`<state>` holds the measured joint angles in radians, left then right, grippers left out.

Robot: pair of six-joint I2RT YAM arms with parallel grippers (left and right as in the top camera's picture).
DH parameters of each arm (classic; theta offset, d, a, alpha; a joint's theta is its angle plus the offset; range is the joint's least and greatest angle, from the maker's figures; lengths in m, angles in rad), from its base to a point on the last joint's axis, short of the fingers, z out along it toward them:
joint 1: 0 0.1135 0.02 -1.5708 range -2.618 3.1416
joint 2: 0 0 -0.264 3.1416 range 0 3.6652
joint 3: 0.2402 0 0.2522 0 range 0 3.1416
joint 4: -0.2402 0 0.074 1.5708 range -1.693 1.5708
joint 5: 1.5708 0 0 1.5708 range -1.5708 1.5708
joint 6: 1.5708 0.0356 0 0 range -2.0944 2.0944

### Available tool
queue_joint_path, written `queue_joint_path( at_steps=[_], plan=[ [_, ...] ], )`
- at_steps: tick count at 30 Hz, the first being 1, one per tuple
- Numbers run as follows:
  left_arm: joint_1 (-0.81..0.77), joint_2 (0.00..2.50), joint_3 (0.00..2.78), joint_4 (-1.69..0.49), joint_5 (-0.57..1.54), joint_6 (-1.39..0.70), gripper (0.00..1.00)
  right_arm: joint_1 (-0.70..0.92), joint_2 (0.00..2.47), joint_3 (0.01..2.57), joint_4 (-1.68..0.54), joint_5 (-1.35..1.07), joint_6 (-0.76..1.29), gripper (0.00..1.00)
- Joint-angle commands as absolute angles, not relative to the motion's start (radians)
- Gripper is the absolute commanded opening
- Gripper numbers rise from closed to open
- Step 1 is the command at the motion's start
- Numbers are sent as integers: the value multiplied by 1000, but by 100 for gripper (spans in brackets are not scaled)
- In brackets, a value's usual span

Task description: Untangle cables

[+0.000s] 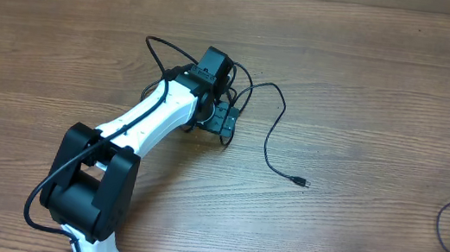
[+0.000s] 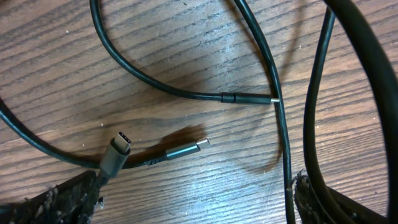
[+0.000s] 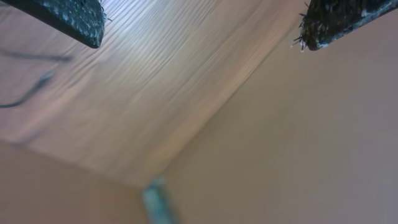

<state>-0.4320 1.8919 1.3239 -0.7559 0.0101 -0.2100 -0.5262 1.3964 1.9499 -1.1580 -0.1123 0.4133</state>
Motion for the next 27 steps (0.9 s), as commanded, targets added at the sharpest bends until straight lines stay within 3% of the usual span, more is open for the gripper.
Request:
queue_joint_path(
  at_steps=[1,6,13,27],
  plan=[
    [-432,1890,1328,-755,-4,-206,100,-397,1301,1966,-1222,-115,412,100],
    [-432,1890,1328,-755,-4,-206,100,-244,1217,1966,-1412,-114,412,100],
    [-432,1890,1328,-755,-4,-206,100,-208,1193,1965,-1689,-114,416,100],
    [-432,1890,1328,-755,-4,-206,100,-208,1242,1956,-1679,-114,416,100]
  ],
)
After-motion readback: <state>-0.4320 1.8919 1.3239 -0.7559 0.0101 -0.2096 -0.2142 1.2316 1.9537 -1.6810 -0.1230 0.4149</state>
